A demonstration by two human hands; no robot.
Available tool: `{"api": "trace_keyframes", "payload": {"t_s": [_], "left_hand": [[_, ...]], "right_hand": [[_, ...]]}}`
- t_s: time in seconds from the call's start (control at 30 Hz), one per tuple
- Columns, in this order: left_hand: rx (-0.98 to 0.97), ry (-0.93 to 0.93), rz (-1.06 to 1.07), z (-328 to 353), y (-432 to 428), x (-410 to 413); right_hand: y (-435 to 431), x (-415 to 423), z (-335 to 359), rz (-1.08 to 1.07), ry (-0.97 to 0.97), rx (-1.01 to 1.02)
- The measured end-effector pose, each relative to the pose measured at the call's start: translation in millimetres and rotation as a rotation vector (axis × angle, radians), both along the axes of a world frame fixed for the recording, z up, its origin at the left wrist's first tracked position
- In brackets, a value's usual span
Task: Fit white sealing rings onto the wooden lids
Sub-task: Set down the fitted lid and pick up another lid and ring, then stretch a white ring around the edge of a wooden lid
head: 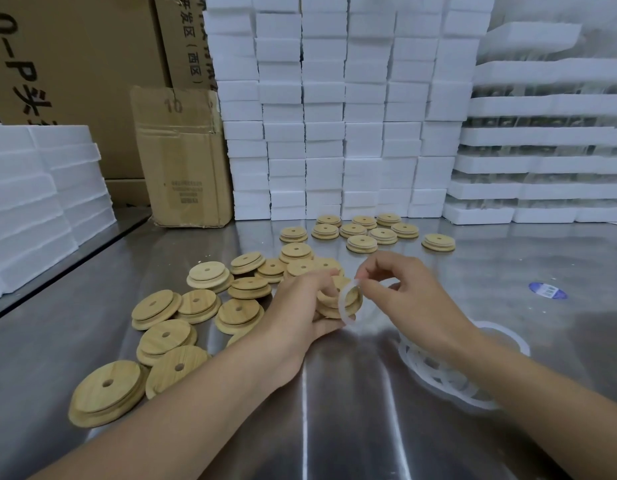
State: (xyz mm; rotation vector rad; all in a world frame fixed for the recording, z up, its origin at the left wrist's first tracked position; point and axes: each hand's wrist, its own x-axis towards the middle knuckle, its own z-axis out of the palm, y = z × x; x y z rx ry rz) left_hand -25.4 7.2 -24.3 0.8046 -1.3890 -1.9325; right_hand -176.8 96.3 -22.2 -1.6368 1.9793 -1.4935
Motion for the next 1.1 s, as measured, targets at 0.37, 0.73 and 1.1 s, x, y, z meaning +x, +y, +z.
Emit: {"api": "trace_keyframes", "payload": {"t_s": [0.37, 0.73, 1.1], "left_hand": [[-0.623, -0.126, -0.036, -12, 10, -4], [-0.710, -0.080, 0.028, -17, 2, -8], [-0.798, -0.081, 0.036, -24, 0, -11]], "right_hand": [[-5, -1, -8, 0.009, 0.112, -0.022], [-5, -1, -8, 0.033, 0.119, -0.084], [-6, -2, -10, 0.027, 0.157, -0.106]]}}
